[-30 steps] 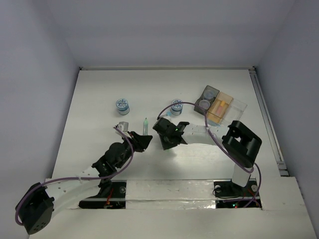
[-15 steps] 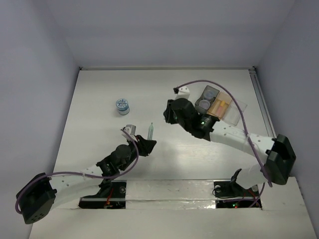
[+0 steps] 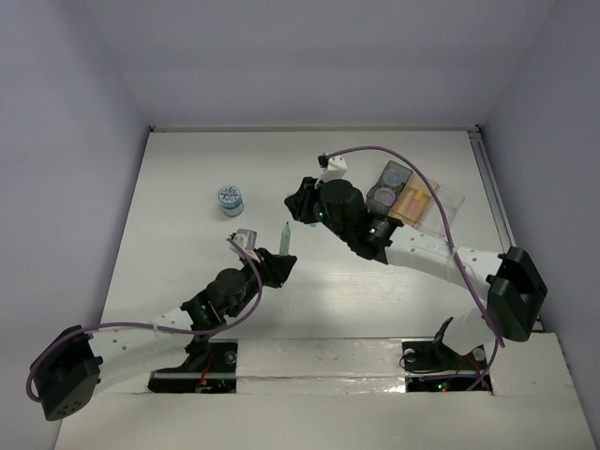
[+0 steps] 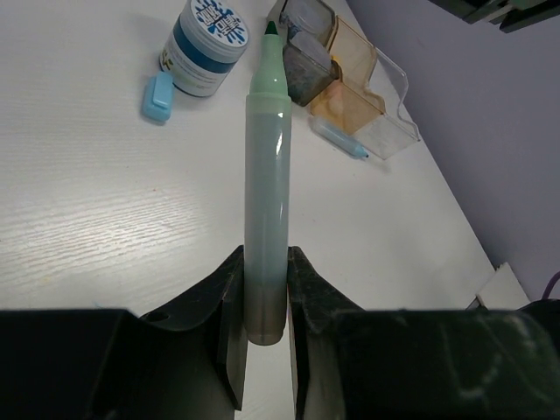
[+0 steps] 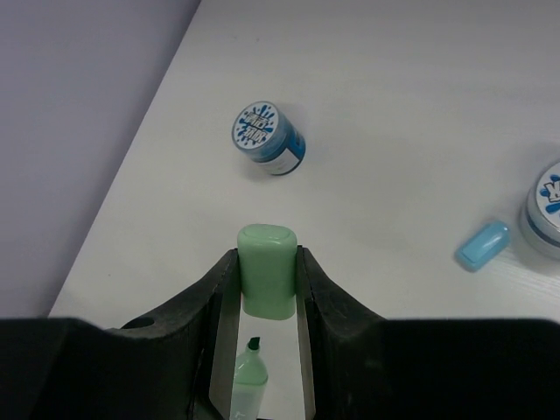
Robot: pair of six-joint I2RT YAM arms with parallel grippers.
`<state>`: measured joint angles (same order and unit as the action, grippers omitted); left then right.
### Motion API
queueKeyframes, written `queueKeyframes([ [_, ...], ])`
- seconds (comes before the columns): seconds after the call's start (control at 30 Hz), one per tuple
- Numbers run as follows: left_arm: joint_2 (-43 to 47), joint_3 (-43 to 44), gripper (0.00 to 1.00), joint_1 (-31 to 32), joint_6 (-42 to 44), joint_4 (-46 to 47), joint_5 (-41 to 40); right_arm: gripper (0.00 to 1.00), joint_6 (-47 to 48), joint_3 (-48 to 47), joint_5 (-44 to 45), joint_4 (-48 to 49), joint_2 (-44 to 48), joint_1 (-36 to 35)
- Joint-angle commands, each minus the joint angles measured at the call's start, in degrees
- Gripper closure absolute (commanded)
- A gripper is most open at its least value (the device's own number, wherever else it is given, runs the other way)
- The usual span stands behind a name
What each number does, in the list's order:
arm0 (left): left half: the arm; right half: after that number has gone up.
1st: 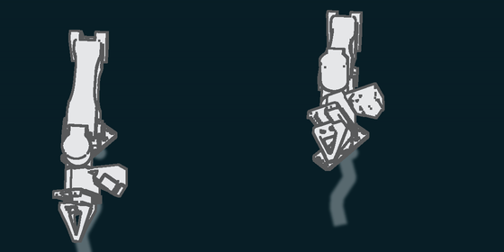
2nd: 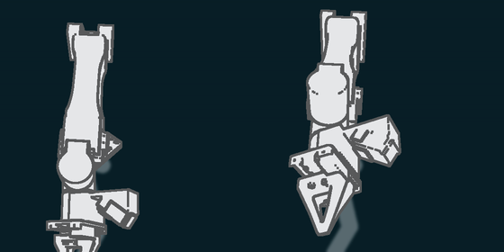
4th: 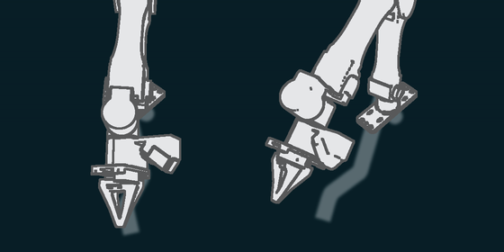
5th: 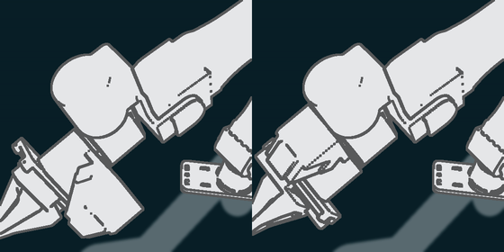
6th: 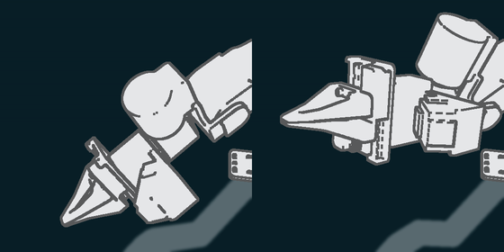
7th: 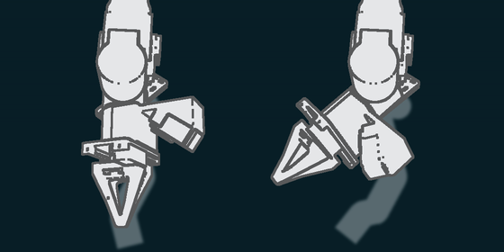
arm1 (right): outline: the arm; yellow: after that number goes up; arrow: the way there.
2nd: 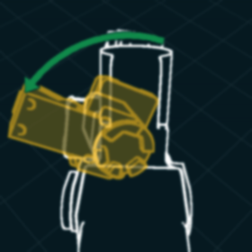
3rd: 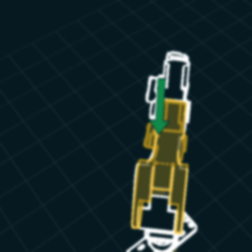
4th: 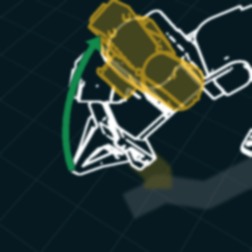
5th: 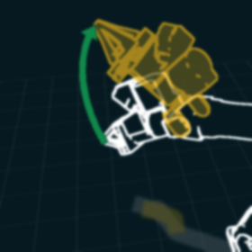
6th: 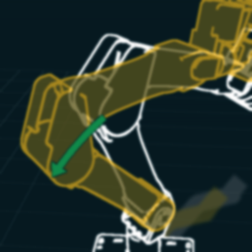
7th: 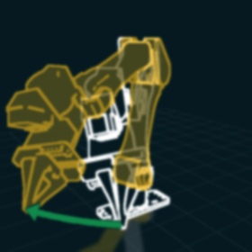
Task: Sort the stationery into containers
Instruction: Close the pen cap on the pen.
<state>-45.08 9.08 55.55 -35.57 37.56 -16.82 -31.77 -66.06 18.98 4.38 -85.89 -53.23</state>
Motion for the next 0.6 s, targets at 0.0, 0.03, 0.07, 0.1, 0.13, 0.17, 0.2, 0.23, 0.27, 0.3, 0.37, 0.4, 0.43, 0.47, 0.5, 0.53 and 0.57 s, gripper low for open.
queueKeyframes([
  [0.0,1.6,2.7,1.00,0.3,1.7,1.8,-1.2,1.00,-0.8,-1.3,-3.4,5.6,0.6,-0.2],
  [0.03,1.7,2.9,1.00,0.3,1.8,1.5,-1.2,1.00,-0.8,-1.5,-3.6,5.6,0.5,-0.2],
  [0.07,1.9,3.0,1.00,0.3,1.9,1.1,-1.2,1.00,-0.8,-1.6,-3.7,5.1,0.2,-0.2],
  [0.1,2.3,3.0,1.00,0.3,1.9,0.9,-1.2,1.00,-1.0,-1.6,-3.8,5.0,0.0,-0.2],
  [0.13,2.5,3.0,1.00,0.3,2.0,0.8,-1.4,1.00,-1.1,-1.4,-4.2,5.0,-0.1,-0.2],
  [0.17,2.6,3.0,1.00,0.3,2.0,0.8,-1.5,1.00,-1.5,-0.9,-4.4,5.2,-0.1,-0.2],
  [0.2,3.0,2.9,1.00,0.3,2.0,0.6,-1.8,1.00,-1.6,-0.6,-4.7,5.4,-0.2,-0.2],
  [0.23,3.1,3.0,1.00,0.3,2.0,0.6,-1.7,1.00,-1.9,-0.4,-4.8,5.5,-0.2,-0.2],
  [0.27,3.1,2.9,1.00,0.3,2.0,0.7,-1.7,1.00,-2.0,-0.2,-5.0,5.5,-0.3,-0.2],
  [0.3,3.1,2.9,1.00,0.3,2.0,0.7,-1.6,1.00,-2.2,0.1,-5.5,5.5,-0.4,-0.2],
  [0.37,3.0,3.0,1.00,0.3,2.0,0.7,-1.6,1.00,-2.4,0.2,-6.1,6.1,-0.8,-0.2],
  [0.4,3.0,3.0,1.00,0.3,2.0,0.7,-1.7,1.00,-2.4,0.6,-6.8,6.3,-0.9,-0.2],
  [0.43,2.9,3.0,1.00,0.3,2.1,0.6,-1.8,1.00,-2.6,0.6,-7.0,6.4,-0.9,-0.2],
  [0.47,2.9,3.0,1.00,0.3,2.1,0.6,-1.8,1.00,-2.6,0.7,-7.2,6.6,-0.9,-0.2],
  [0.5,3.0,3.0,1.00,0.3,2.1,0.7,-1.8,1.00,-2.8,0.8,-7.4,6.7,-0.9,-0.2],
  [0.53,3.1,3.0,1.00,0.3,2.2,0.7,-1.9,1.00,-2.9,0.9,-7.8,6.8,-0.9,-0.2],
  [0.57,3.2,3.0,1.00,0.3,2.2,0.7,-1.9,1.00,-2.9,1.1,-7.9,7.0,-0.9,-0.2],
])
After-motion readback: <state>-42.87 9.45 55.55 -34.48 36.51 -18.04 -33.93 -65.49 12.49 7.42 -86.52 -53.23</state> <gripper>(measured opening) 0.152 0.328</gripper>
